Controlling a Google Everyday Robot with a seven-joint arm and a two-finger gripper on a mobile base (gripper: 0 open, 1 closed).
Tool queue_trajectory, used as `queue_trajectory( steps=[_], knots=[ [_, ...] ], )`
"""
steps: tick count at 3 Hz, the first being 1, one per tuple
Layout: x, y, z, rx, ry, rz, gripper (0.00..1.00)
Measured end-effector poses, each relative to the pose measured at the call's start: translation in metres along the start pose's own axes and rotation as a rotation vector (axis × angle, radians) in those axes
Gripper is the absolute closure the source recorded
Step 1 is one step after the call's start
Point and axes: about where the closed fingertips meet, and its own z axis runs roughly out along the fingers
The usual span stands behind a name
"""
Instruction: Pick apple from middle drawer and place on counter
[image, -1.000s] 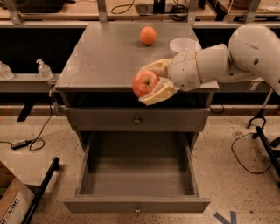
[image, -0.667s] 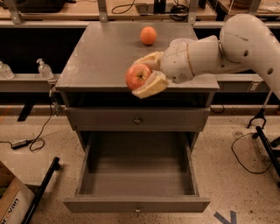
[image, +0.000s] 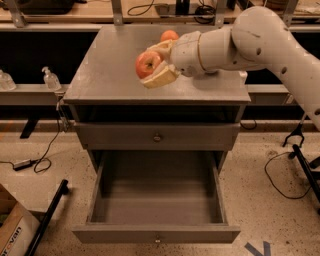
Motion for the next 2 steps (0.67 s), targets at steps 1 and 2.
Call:
queue_trajectory(
  steps=[1, 2],
  knots=[
    [-0.0010, -0.0018, 0.0018, 0.008, -0.002, -0.001, 1.00],
    [-0.0001, -0.0098, 0.0099, 0.091, -0.012, 0.018, 1.00]
  ],
)
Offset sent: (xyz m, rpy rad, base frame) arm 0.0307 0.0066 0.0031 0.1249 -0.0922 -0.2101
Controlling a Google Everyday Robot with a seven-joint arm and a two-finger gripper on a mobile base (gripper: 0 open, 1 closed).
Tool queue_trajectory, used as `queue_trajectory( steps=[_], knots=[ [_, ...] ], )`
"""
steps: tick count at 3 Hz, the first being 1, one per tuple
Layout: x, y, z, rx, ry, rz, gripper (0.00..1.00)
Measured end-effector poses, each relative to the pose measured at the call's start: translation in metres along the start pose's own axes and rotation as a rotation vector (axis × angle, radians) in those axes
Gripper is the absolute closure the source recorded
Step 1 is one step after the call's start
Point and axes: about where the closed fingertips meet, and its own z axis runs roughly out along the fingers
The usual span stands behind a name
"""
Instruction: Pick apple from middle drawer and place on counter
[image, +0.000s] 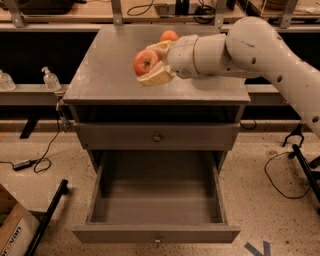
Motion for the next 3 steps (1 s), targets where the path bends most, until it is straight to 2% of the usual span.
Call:
queue_trajectory(
  steps=[1, 2, 3],
  knots=[
    [0.013, -0.028, 0.023, 0.099, -0.011, 0.032, 1.00],
    [0.036, -0.056, 0.044, 0.169, -0.005, 0.083, 0.84],
    [0.064, -0.071, 0.058, 0.210, 0.023, 0.147, 0.61]
  ],
)
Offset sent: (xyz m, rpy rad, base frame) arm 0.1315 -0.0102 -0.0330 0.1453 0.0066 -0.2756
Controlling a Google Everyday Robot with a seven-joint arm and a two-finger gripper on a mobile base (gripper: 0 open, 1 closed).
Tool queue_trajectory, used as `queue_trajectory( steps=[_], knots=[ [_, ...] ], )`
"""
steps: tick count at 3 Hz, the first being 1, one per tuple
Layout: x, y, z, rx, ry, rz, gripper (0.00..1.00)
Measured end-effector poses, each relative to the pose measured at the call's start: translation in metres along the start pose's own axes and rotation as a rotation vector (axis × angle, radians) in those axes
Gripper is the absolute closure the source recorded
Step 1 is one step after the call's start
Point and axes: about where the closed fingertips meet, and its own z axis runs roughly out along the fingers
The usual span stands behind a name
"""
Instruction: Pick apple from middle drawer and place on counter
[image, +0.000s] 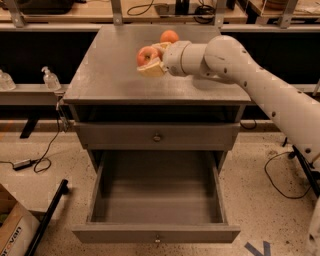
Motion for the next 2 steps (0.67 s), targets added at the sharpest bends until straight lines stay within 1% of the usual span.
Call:
queue_trajectory(
  steps=[1, 2],
  knots=[
    [0.026, -0.004, 0.012, 0.013, 0.030, 0.063, 0.38],
    [0.041, -0.002, 0.015, 0.016, 0.050, 0.111, 0.15]
  ],
)
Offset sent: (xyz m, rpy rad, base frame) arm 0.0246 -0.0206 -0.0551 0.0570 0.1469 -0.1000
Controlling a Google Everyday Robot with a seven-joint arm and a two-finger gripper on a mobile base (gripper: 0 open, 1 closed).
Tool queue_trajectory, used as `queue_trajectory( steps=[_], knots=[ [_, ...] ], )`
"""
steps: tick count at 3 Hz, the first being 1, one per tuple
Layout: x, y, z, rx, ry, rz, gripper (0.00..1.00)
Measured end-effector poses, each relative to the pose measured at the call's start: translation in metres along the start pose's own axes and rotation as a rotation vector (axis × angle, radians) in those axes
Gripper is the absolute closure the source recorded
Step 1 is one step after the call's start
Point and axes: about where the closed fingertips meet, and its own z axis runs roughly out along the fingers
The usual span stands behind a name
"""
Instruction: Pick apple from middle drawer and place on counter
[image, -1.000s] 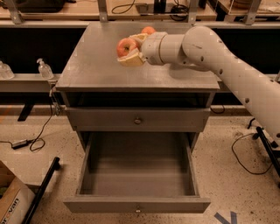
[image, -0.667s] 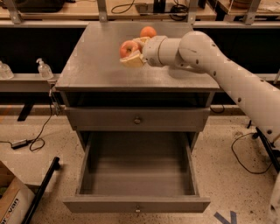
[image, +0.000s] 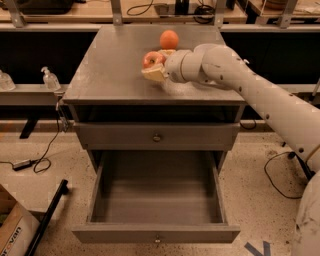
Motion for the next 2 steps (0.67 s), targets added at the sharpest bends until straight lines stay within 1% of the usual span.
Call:
queue_trajectory(
  steps=[1, 2],
  knots=[
    [0.0015, 0.0015, 0.0021, -0.003, 0.002, 0.006, 0.00],
    [0.0015, 0.0015, 0.0021, -0.003, 0.002, 0.006, 0.00]
  ],
)
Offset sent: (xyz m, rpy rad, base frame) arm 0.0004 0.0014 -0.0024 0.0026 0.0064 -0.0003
